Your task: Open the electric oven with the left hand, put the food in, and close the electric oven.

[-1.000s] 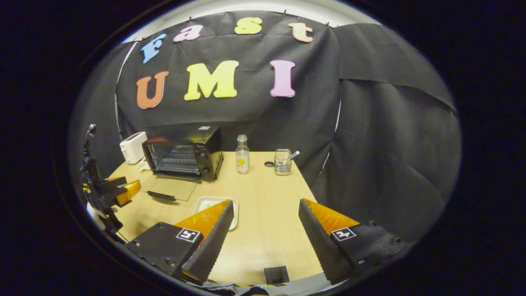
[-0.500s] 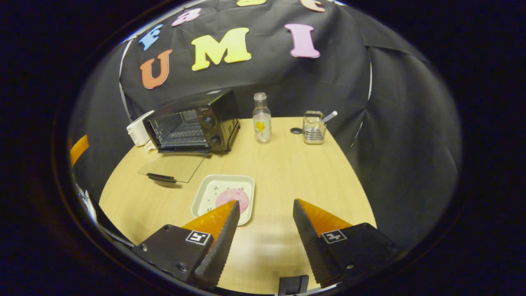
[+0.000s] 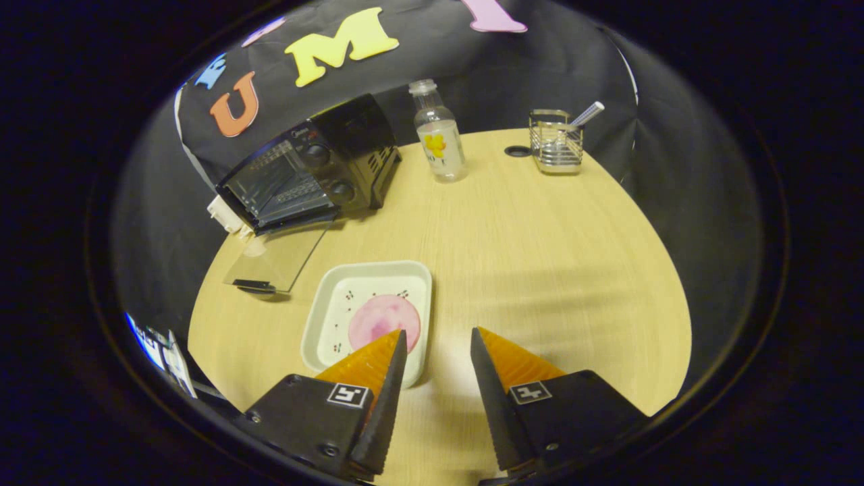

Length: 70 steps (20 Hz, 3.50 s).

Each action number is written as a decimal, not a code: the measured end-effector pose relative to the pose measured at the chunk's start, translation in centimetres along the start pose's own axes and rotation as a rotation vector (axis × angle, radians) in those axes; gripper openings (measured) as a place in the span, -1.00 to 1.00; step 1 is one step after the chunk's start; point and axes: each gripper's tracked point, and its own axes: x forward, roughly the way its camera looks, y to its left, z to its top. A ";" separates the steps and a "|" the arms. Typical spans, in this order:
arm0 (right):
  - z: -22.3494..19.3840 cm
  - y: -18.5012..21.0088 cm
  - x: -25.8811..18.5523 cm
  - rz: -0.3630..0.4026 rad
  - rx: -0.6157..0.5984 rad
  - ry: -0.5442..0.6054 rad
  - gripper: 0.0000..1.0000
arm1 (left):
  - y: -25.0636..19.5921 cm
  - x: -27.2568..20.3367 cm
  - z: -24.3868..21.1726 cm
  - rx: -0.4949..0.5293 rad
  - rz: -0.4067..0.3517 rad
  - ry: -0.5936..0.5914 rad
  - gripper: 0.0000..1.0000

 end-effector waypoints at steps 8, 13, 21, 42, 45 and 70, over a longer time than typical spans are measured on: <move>0.0 1.1 2.7 0.050 0.002 0.103 -0.10 | -0.2 0.4 0.2 -0.003 0.060 0.025 0.94; 0.1 1.6 3.7 0.046 -0.003 0.170 -0.50 | 0.2 0.6 -0.2 -0.014 0.083 0.039 0.94; 0.0 1.7 3.7 0.118 0.216 0.258 -0.96 | 0.3 0.9 -1.2 -0.042 0.095 0.058 0.94; 5.4 8.6 -4.2 0.303 0.653 0.001 -0.93 | 1.4 0.0 -0.8 -0.018 0.048 0.050 0.94; 5.2 13.1 -4.4 0.319 0.735 -0.053 -0.99 | 2.9 -0.3 -0.8 -0.002 0.035 0.049 0.94; 12.3 28.3 12.6 0.267 0.850 -0.265 -0.93 | 11.6 4.0 -4.3 -0.012 0.205 0.135 0.94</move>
